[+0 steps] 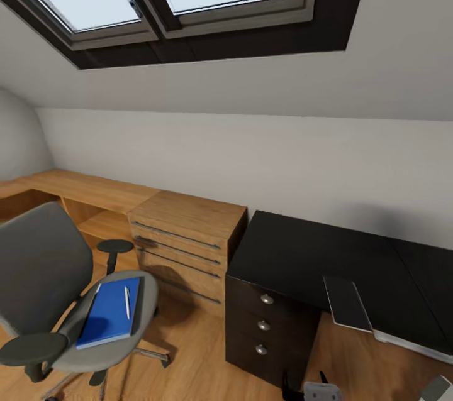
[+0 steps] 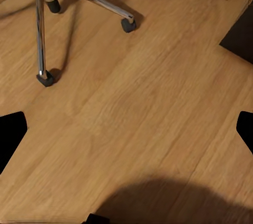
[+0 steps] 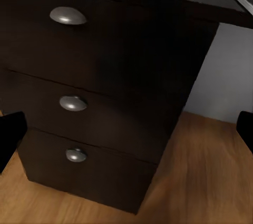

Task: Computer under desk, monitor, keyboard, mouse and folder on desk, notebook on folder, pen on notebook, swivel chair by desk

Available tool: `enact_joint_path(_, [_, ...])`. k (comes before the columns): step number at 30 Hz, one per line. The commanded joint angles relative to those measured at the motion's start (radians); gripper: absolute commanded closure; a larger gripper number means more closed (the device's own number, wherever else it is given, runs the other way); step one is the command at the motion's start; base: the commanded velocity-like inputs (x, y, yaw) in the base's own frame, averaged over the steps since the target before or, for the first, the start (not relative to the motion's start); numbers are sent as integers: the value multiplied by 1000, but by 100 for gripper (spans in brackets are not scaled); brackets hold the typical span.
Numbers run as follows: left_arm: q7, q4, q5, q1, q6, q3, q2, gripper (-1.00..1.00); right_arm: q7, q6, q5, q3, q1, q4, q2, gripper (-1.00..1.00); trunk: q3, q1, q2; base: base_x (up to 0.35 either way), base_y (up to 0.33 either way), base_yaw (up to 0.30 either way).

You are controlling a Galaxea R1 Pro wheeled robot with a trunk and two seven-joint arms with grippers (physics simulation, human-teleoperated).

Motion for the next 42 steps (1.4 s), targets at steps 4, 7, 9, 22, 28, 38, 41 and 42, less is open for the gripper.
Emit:
enact_joint_path(4, [8, -1, 5, -1, -3, -8, 1, -100, -25, -6, 25, 4, -1, 7, 0, -100, -4, 0, -1, 0, 0, 257])
enact_joint_path(7, [8, 0, 5, -1, -3, -8, 1, -100, -29, -7, 30, 4, -1, 9, 0, -100, -6, 0, -1, 0, 0, 257])
enact_joint_path(9, [8, -1, 5, -1, -3, -7, 1, -100, -30, -7, 32, 5, -1, 9, 1, -100, -7, 0, -1, 0, 0, 257])
enact_joint_path(22, [9, 0, 6, -1, -3, -6, 1, -100, -31, -8, 34, 10, -1, 51, 3, -100, -15, 0, -1, 0, 0, 257])
enact_joint_path(28, [9, 0, 6, -1, -3, -6, 1, -100, -31, -8, 34, 10, -1, 53, 3, -100, -18, 0, -1, 0, 0, 257])
enact_joint_path(38, [11, 0, 8, -1, -3, 0, 1, -100, -31, -8, 34, 10, -1, 54, 3, -100, -24, 0, -1, 10, 2, 258])
enact_joint_path(41, [12, 0, 12, -1, -3, 4, 3, -100, -31, -8, 41, 10, -1, 54, 5, -100, -26, 0, -1, 213, 68, 258])
enact_joint_path(42, [12, 0, 13, -1, -4, 6, 4, -100, -31, -8, 58, 9, -1, 54, 9, -100, -27, 0, -1, 298, 95, 259])
